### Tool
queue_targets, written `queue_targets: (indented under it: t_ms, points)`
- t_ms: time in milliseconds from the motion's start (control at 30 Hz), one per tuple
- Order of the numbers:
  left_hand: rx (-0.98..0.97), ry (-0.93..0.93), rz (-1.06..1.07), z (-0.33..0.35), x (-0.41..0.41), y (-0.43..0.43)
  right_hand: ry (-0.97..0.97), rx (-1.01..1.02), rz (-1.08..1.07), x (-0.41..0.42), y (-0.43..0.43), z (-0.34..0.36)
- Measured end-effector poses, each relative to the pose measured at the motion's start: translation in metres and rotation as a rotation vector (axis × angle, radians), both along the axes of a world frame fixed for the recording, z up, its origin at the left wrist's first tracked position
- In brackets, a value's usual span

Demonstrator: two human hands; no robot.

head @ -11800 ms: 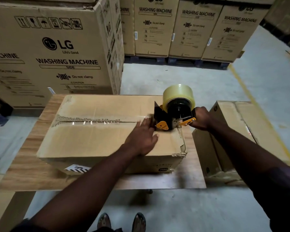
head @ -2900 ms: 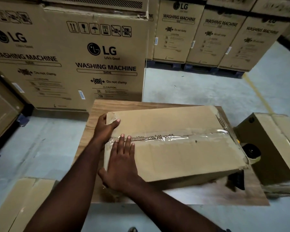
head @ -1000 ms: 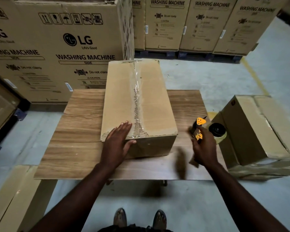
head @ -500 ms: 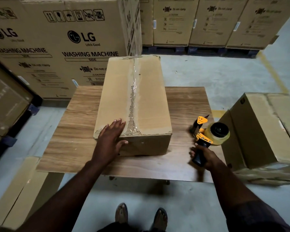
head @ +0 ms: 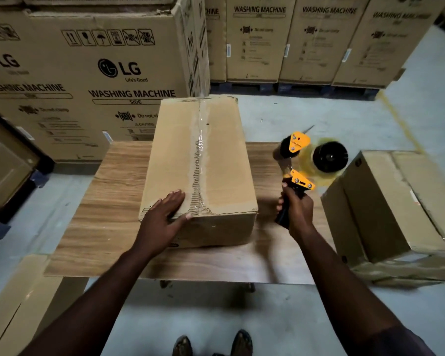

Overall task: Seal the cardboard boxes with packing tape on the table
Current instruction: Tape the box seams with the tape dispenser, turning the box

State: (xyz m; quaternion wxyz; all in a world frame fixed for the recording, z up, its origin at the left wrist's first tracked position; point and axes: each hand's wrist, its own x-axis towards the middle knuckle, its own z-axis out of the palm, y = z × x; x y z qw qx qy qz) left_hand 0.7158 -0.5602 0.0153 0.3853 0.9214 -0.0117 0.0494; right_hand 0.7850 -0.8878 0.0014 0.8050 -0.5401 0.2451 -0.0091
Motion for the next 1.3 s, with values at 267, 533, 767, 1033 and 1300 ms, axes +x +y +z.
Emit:
queue_targets:
  t_ms: [267, 533, 767, 1033, 1300]
  points:
    - [-1.036, 0.319, 0.117, 0.069, 0.004, -0.044, -0.295, -0.482, 0.358, -0.003, 0.03, 0.074]
    - [-1.725, 0.647, 0.12, 0.082, -0.009, -0.035, -0.648, -0.775, 0.599, -0.029, 0.077, 0.082]
    - [-1.883, 0.667, 0.175, 0.039, -0.04, 0.011, -0.707, -0.975, 0.673, -0.018, 0.092, 0.07]
    - [-1.554, 0.591, 0.384, 0.031, -0.055, 0.033, -0.601, -1.093, 0.871, -0.023, 0.12, 0.074]
    - [-1.011, 0.456, 0.375, 0.032, -0.052, 0.058, -0.571, -1.231, 0.913, -0.021, 0.128, 0.075]
